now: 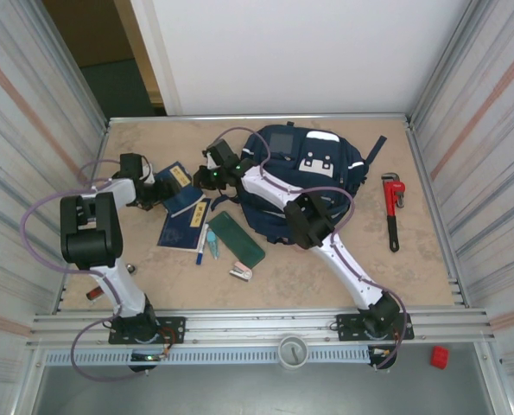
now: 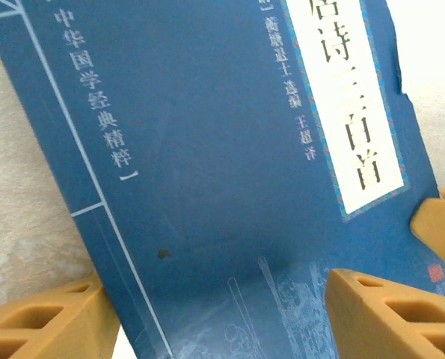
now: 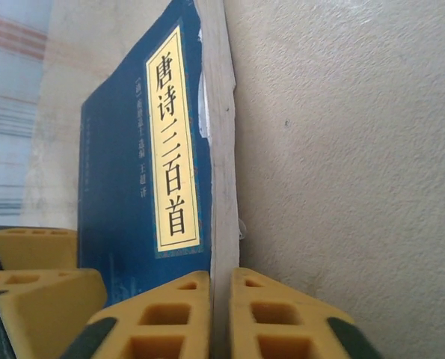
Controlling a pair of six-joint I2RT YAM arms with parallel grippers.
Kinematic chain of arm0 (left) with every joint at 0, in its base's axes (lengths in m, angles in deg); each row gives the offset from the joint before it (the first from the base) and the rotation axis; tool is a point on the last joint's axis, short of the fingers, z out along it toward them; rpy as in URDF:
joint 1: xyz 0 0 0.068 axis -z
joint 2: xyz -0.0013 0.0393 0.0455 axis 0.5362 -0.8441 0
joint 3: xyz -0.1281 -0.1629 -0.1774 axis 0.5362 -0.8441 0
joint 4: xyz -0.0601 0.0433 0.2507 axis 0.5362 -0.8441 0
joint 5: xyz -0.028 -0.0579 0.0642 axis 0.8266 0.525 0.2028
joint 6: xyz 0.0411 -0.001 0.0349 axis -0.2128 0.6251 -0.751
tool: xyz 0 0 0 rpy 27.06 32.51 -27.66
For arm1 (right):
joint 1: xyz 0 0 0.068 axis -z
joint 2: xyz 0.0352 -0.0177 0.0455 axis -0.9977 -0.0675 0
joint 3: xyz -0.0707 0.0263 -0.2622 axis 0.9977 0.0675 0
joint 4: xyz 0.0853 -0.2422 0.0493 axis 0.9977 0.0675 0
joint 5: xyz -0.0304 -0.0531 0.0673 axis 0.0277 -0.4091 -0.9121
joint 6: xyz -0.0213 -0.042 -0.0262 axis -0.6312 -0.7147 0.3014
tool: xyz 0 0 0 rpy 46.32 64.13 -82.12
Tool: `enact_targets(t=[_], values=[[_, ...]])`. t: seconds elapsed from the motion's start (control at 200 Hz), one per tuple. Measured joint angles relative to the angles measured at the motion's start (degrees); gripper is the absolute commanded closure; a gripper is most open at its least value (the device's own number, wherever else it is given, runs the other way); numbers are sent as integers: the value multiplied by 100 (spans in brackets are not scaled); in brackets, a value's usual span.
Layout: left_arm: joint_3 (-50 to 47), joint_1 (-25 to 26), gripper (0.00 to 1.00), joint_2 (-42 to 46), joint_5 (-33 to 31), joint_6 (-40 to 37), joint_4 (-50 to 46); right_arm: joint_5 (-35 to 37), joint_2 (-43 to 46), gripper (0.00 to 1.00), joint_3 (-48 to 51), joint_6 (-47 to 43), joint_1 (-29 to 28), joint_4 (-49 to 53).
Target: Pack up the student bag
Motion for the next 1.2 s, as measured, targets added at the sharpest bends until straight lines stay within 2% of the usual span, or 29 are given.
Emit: enact_targets(t=[0.225,0.356,0.471,0.601,0.756,0.877,1.197], values=[[-527,-63,21,793,367,380,321,-662,404,100,446,323,251,-267],[-1082,-256,16,1663,647,859,916,-723,1305,100,1488,439,361,-498],[-1679,-286,13,2288,1008,1462,1637,-789,2273,100,2605,743,468,-1093],[-2190,-160,9,2553,1429,2179,2356,-850,3180,100,3679,1113,605,-1908],[-2326,234,8,2573,1821,2855,2994,-870,3748,100,4470,1410,741,-2579],[-2326,566,20,2557,2028,3237,3480,-916,3956,100,4903,1547,761,-2889],[-2277,970,78,2199,2184,3703,4061,-970,4339,100,5672,1646,780,-3132]])
